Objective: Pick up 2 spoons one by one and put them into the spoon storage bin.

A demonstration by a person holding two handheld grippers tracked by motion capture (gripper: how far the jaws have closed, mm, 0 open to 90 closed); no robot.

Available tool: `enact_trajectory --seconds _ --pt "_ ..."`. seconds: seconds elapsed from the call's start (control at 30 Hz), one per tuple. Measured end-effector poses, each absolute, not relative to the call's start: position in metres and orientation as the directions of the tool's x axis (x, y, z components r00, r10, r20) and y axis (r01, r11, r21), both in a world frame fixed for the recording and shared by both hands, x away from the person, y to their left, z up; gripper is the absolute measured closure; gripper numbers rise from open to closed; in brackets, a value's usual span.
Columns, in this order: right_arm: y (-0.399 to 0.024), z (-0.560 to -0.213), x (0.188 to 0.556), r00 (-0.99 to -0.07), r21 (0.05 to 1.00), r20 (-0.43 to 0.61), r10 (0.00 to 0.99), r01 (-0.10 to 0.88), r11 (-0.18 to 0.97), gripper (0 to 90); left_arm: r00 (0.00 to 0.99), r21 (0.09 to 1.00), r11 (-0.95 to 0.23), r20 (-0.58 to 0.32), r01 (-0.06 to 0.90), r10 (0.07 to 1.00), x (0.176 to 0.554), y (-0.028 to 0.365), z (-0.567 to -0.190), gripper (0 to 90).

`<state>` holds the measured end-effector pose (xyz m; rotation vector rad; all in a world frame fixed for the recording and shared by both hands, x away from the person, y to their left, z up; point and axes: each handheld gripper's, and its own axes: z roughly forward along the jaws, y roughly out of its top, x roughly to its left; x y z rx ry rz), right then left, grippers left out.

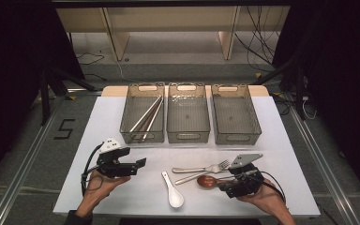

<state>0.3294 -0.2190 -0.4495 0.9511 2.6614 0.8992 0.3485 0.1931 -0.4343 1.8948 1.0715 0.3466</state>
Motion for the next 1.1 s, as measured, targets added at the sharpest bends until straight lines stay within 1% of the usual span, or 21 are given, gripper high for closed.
enact_trajectory --seconds 0.27,0.63,0.8,0.9,1.1 --pt "-0.213 -0.447 0.337 -0.818 0.491 -0.022 0.575 0.492 0.718 34.3 0.602 0.819 -0.224 -0.175 0.528 0.779 0.342 0.19 -0.437 18.8" --pt "-0.201 -0.453 0.35 -0.862 0.353 -0.042 0.506 0.461 0.814 50.4 0.61 0.816 -0.239 -0.167 0.527 0.774 0.339 0.188 -0.441 18.6" --pt "-0.201 -0.455 0.352 -0.866 0.317 -0.05 0.498 0.459 0.83 56.3 0.611 0.813 -0.244 -0.165 0.529 0.774 0.339 0.187 -0.442 18.6" --pt "-0.2 -0.455 0.353 -0.876 0.303 -0.055 0.479 0.443 0.844 59.2 0.61 0.814 -0.243 -0.165 0.528 0.775 0.338 0.187 -0.442 18.6" --pt "-0.198 -0.457 0.354 -0.88 0.276 -0.04 0.472 0.445 0.852 65.9 0.611 0.814 -0.246 -0.161 0.526 0.775 0.338 0.187 -0.442 18.6"
